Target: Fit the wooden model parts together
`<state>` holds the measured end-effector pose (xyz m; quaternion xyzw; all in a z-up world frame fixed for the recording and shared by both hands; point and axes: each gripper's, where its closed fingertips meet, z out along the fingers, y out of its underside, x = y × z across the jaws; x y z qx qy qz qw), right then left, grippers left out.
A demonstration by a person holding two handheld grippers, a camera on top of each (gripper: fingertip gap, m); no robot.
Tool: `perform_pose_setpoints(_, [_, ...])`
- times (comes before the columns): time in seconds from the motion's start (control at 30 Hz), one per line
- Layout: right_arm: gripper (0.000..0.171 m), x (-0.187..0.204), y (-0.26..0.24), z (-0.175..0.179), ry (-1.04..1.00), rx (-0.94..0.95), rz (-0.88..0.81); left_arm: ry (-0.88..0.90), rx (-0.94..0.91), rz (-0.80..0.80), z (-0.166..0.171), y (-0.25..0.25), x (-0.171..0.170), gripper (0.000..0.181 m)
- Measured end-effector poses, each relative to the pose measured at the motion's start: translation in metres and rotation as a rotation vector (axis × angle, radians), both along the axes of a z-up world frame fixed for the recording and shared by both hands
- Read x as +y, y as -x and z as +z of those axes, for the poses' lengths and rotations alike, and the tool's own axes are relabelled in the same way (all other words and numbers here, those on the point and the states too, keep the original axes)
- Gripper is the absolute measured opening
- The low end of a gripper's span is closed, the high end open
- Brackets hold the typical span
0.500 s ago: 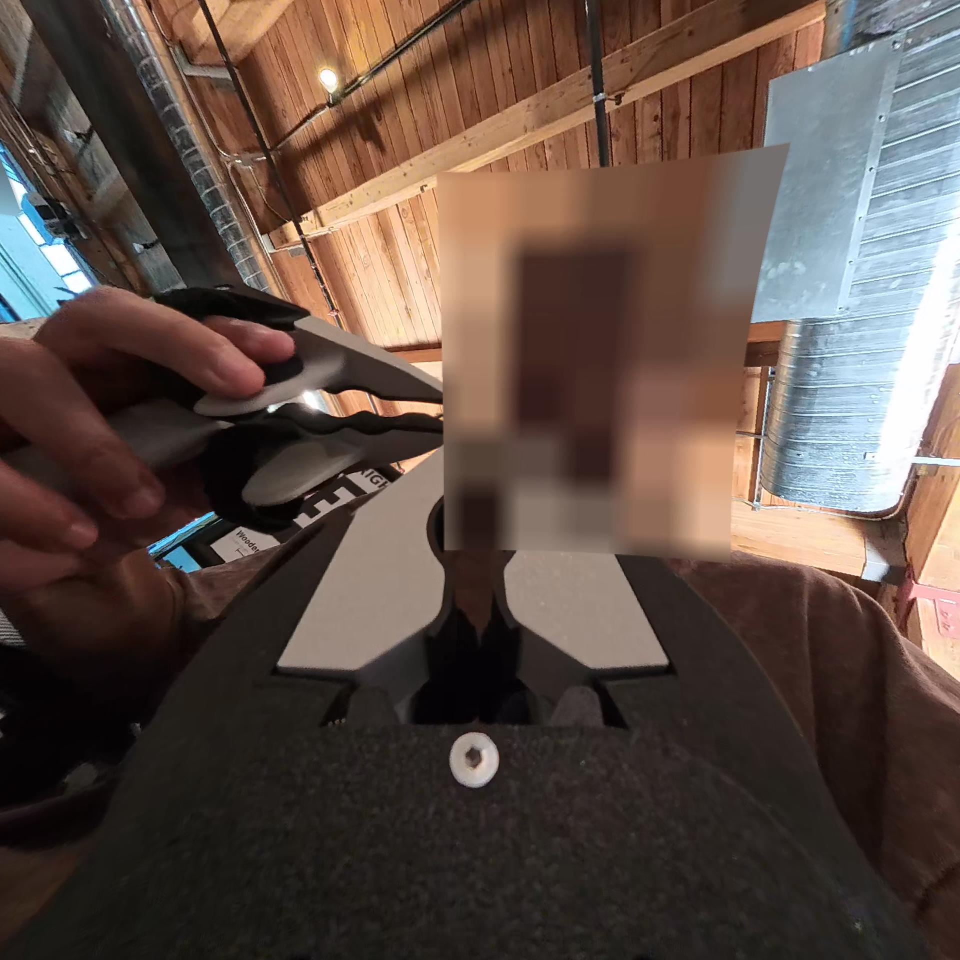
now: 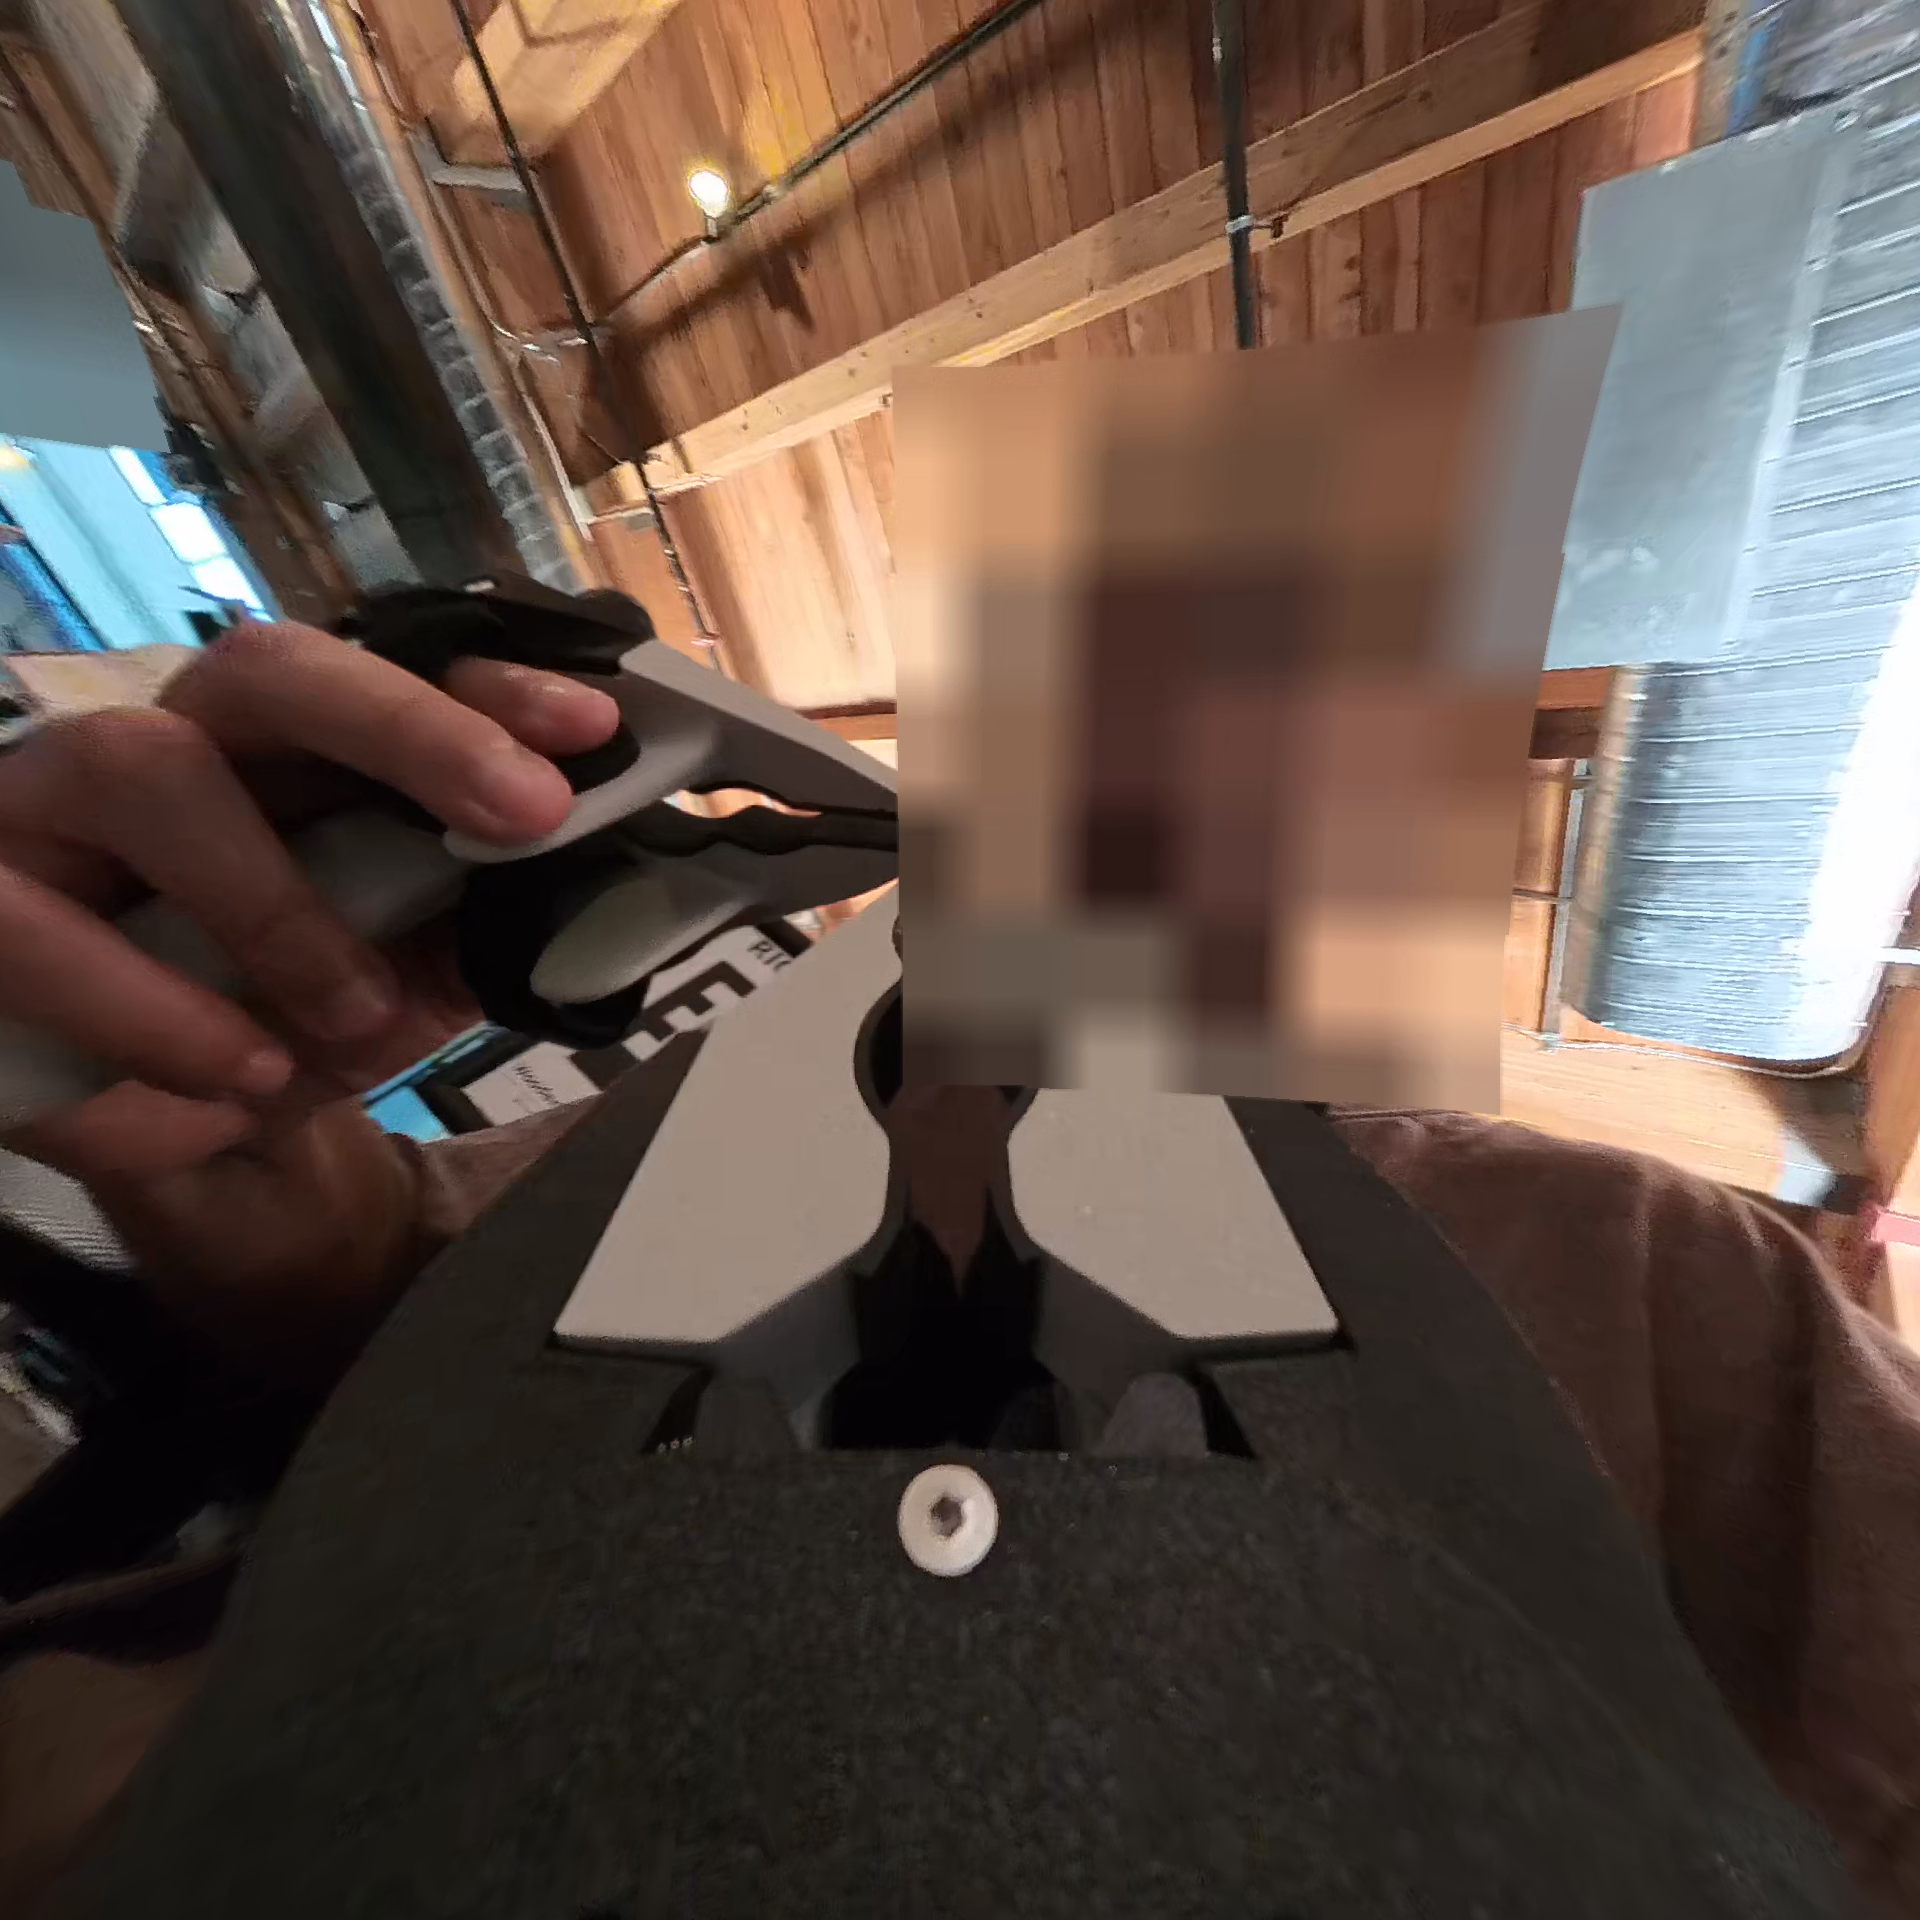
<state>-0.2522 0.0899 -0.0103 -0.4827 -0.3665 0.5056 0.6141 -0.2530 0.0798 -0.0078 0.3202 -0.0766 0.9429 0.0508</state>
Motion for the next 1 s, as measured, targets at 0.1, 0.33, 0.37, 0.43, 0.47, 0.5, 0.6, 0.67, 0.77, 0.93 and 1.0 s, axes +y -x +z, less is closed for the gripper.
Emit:
perform_pose_setpoints(0.1, [0.005,0.006,-0.005,-0.007,0.016,-0.021,-0.033,-0.064,0.071,0.073,-0.006,-0.004,0.006,0.001])
perform_pose_setpoints(0.33, [0.015,0.023,-0.024,-0.029,0.14,-0.061,-0.105,-0.535,0.466,0.449,-0.033,-0.018,0.028,0.001])
perform_pose_setpoints(0.37, [0.018,0.025,-0.023,-0.035,0.166,-0.079,-0.105,-0.65,0.554,0.532,-0.04,-0.02,0.033,0.001])
perform_pose_setpoints(0.43, [0.018,0.028,-0.019,-0.045,0.202,-0.108,-0.101,-0.899,0.717,0.655,-0.055,-0.022,0.039,0.001])
perform_pose_setpoints(0.47, [0.018,0.031,-0.02,-0.048,0.224,-0.11,-0.115,-0.998,0.763,0.693,-0.059,-0.022,0.039,0.001])
perform_pose_setpoints(0.5, [0.018,0.034,-0.02,-0.05,0.245,-0.104,-0.115,-1.064,0.793,0.724,-0.061,-0.022,0.039,0.001])
perform_pose_setpoints(0.6, [0.018,0.039,-0.024,-0.048,0.31,-0.064,-0.115,-1.13,0.84,0.741,-0.068,-0.022,0.037,0.001])
perform_pose_setpoints(0.67, [0.018,0.046,-0.033,-0.05,0.359,-0.044,-0.163,-1.165,0.858,0.757,-0.071,-0.022,0.037,0.001])
perform_pose_setpoints(0.77, [0.017,0.055,-0.05,-0.058,0.415,-0.075,-0.262,-1.254,0.887,0.778,-0.075,-0.022,0.038,0.001])
perform_pose_setpoints(0.93, [0.017,0.069,-0.086,-0.069,0.369,-0.16,-0.43,-1.208,0.924,0.769,-0.083,-0.028,0.047,0.001])
perform_pose_setpoints(1.0, [0.017,0.073,-0.097,-0.074,0.394,-0.174,-0.444,-1.204,0.962,0.774,-0.09,-0.033,0.056,0.001])
